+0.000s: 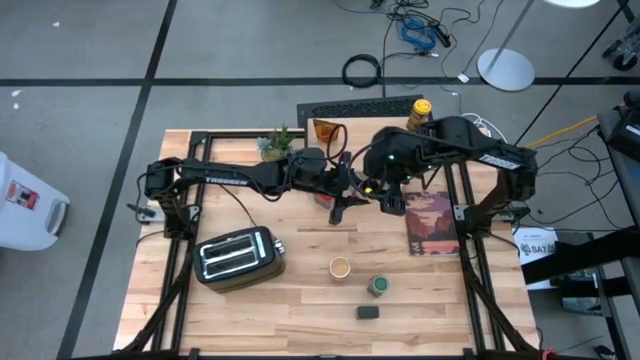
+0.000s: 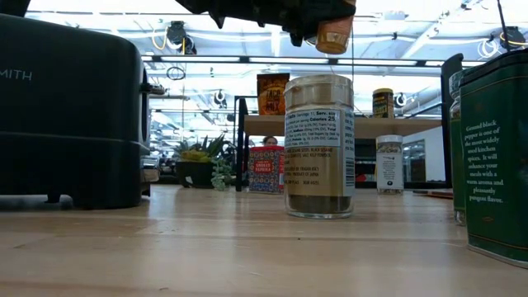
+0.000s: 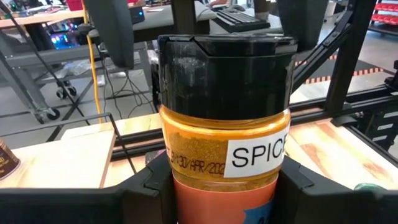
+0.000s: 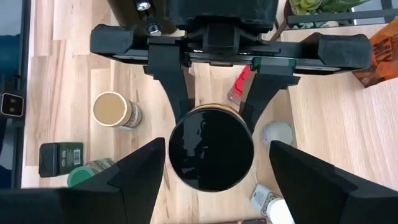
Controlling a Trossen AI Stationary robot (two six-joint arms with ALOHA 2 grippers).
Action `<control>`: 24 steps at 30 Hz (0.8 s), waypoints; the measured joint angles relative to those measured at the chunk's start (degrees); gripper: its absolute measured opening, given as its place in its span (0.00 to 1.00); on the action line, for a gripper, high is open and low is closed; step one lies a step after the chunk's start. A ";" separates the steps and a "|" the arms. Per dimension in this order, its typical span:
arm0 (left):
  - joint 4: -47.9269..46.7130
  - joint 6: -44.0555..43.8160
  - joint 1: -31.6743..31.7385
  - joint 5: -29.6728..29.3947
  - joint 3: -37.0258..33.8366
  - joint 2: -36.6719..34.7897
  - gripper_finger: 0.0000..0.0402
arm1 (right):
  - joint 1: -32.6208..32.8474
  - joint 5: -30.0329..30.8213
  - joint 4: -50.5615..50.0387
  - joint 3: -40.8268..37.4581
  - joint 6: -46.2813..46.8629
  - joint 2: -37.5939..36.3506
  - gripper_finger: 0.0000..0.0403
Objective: Shelf spices
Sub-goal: Put the black seasoning bottle on the shelf
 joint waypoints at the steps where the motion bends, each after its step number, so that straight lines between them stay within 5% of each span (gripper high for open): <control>1: 0.04 0.00 0.00 0.00 0.00 0.00 0.40 | -0.02 0.02 0.00 0.00 -0.10 0.14 0.69; 15: -0.44 0.07 -0.46 -0.60 -0.01 0.00 0.40 | -0.96 0.65 -0.15 -0.04 -1.42 1.46 0.68; 24: -0.56 0.00 -0.44 -0.83 0.00 0.00 0.40 | -0.94 0.89 -0.36 -0.04 -2.42 1.46 0.52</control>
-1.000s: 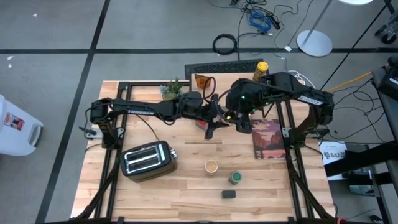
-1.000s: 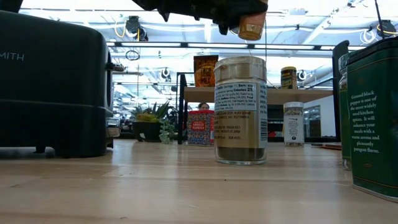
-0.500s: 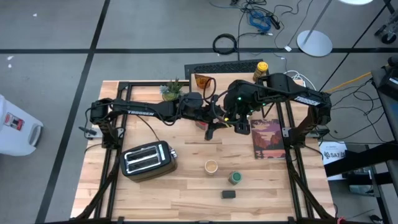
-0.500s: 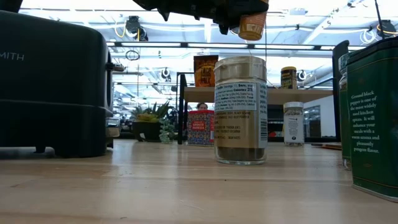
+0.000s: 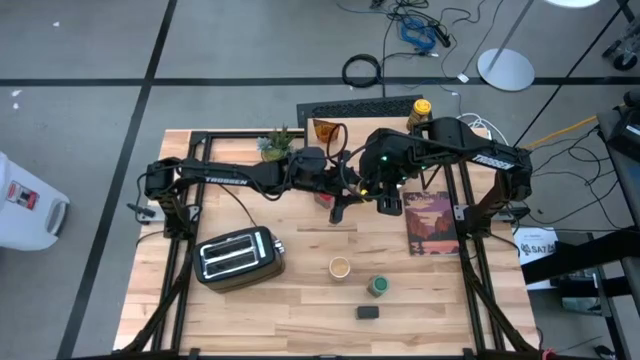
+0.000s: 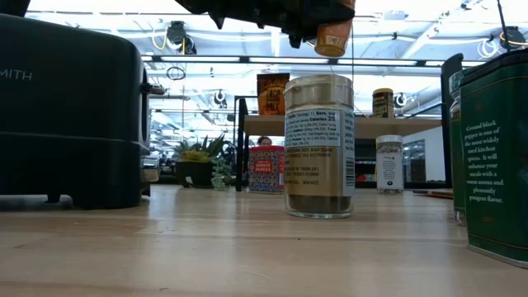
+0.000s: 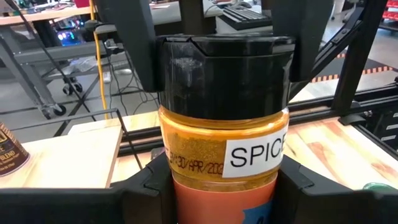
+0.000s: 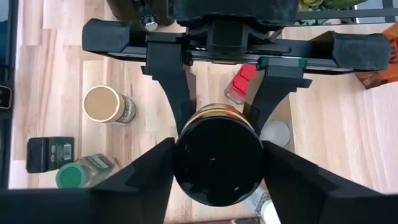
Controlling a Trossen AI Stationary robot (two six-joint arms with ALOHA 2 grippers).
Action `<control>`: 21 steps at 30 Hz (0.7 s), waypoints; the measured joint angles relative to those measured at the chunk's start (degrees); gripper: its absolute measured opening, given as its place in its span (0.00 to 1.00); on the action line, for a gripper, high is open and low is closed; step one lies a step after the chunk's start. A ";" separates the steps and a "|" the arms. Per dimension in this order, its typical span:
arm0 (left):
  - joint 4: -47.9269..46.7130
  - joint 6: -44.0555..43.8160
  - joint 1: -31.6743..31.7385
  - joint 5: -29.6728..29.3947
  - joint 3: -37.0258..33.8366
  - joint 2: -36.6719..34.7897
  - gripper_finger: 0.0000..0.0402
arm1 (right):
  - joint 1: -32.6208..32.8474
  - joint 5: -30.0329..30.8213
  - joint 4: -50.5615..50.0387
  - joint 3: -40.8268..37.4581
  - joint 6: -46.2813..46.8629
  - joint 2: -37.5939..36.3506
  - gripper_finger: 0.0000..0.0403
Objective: Shelf spices
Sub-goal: Put the black seasoning bottle on the shelf
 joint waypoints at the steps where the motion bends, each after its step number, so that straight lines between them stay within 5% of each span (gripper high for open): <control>1: -0.01 -0.02 0.00 0.00 0.00 0.00 0.40 | 0.00 0.08 -0.04 0.00 -0.05 0.00 0.50; 14: -0.18 0.11 0.00 0.02 0.00 0.00 0.41 | -0.02 0.27 0.04 0.00 -0.92 0.00 0.46; 21: -0.35 0.28 -0.02 0.24 0.00 0.00 0.52 | -0.04 0.31 0.31 -0.02 -0.94 -0.26 0.46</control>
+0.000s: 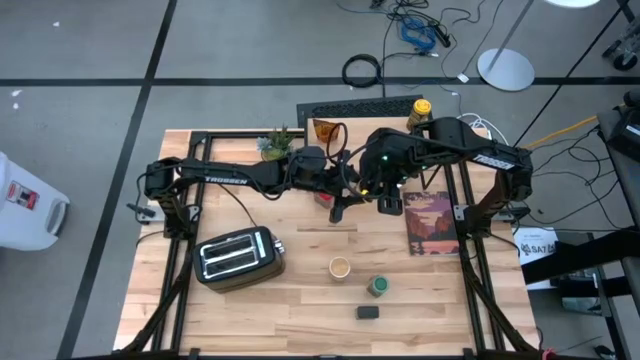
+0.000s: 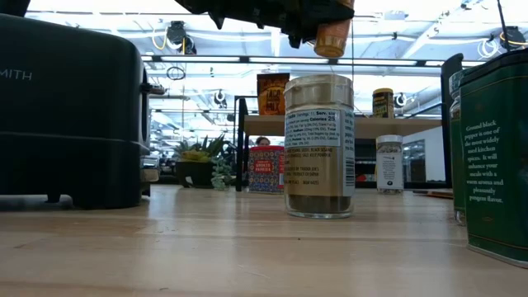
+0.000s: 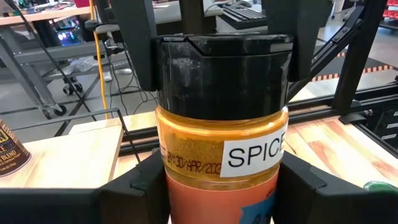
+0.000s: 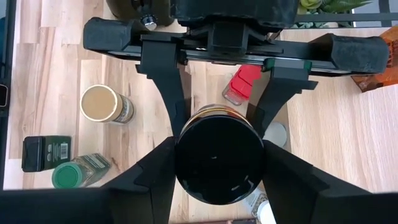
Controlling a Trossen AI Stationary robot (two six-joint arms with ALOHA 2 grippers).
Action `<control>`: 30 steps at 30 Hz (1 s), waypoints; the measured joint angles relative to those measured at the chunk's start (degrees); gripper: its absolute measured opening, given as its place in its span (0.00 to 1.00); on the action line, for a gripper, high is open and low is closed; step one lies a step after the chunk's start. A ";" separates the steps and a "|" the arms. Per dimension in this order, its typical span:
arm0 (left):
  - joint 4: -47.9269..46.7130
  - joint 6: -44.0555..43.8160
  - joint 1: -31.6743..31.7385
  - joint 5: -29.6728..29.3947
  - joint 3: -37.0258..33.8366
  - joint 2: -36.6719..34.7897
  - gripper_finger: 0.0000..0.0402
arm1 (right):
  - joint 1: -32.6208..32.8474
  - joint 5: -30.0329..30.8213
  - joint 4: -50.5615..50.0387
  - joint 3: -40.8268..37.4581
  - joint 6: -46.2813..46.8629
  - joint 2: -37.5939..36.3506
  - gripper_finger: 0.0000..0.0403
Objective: Shelf spices
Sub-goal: Put the black seasoning bottle on the shelf
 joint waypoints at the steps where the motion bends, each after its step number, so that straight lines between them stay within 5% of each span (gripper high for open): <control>1: 0.02 0.00 0.00 0.07 0.00 -0.02 0.53 | 0.00 0.00 0.08 0.00 0.00 -0.05 0.46; 22: -0.65 -0.22 -0.61 0.49 0.06 -0.07 0.60 | -1.76 -0.65 0.26 0.00 -1.25 -0.96 0.46; 30: -2.17 -0.44 -0.81 -0.91 0.10 -0.17 0.75 | -2.55 1.64 1.39 -0.04 -1.46 -3.06 0.46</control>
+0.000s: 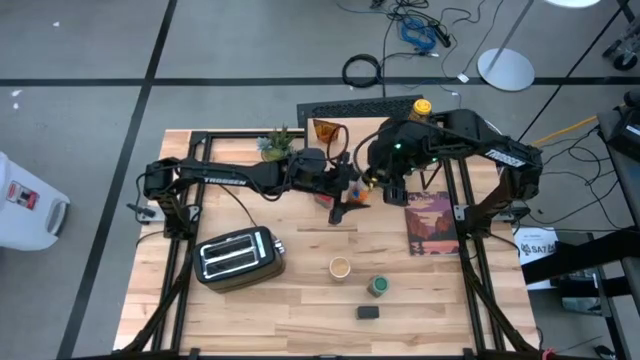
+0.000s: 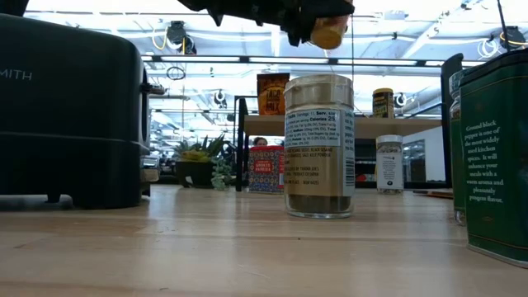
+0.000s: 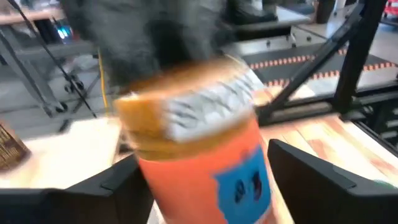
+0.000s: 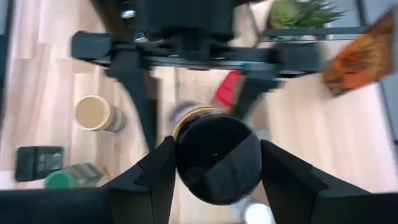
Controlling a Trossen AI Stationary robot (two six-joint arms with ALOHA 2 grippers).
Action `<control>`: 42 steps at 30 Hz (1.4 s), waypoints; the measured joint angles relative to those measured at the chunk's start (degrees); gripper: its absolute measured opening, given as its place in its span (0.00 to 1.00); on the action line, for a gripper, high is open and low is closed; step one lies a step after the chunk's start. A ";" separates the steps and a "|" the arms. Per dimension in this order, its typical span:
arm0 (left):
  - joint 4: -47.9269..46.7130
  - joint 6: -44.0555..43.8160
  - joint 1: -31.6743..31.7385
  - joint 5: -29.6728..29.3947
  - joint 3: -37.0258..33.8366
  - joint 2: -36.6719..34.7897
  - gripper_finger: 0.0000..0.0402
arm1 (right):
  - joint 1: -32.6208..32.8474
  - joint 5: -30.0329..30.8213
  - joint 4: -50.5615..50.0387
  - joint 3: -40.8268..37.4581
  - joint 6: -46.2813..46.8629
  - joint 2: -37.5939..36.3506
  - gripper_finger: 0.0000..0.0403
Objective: Shelf spices
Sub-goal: Put the black seasoning bottle on the shelf
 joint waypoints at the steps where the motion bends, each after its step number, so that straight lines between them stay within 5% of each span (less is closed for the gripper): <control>1: -0.67 -0.45 -0.05 0.06 -0.12 0.10 0.76 | -0.30 0.80 0.50 0.03 0.02 -0.37 0.45; 9: -2.37 0.02 -0.10 -0.94 -0.26 0.26 0.80 | -2.50 1.25 2.25 0.17 -0.01 -2.77 0.30; 17: -4.99 1.04 -0.09 -2.64 -0.21 0.26 0.59 | -2.54 0.43 2.07 0.13 -0.36 -2.99 0.20; 23: -8.78 3.11 -0.04 0.53 -0.19 0.06 0.57 | -2.41 0.26 -1.54 0.11 2.06 -2.97 0.22; 32: -19.17 5.24 0.02 1.14 -0.19 0.04 0.75 | -1.28 -1.31 -5.42 -2.48 6.92 -3.12 0.30; 42: -22.04 9.49 -3.81 3.11 -0.12 0.04 0.77 | 2.50 -1.57 4.80 -22.67 6.84 -4.36 0.40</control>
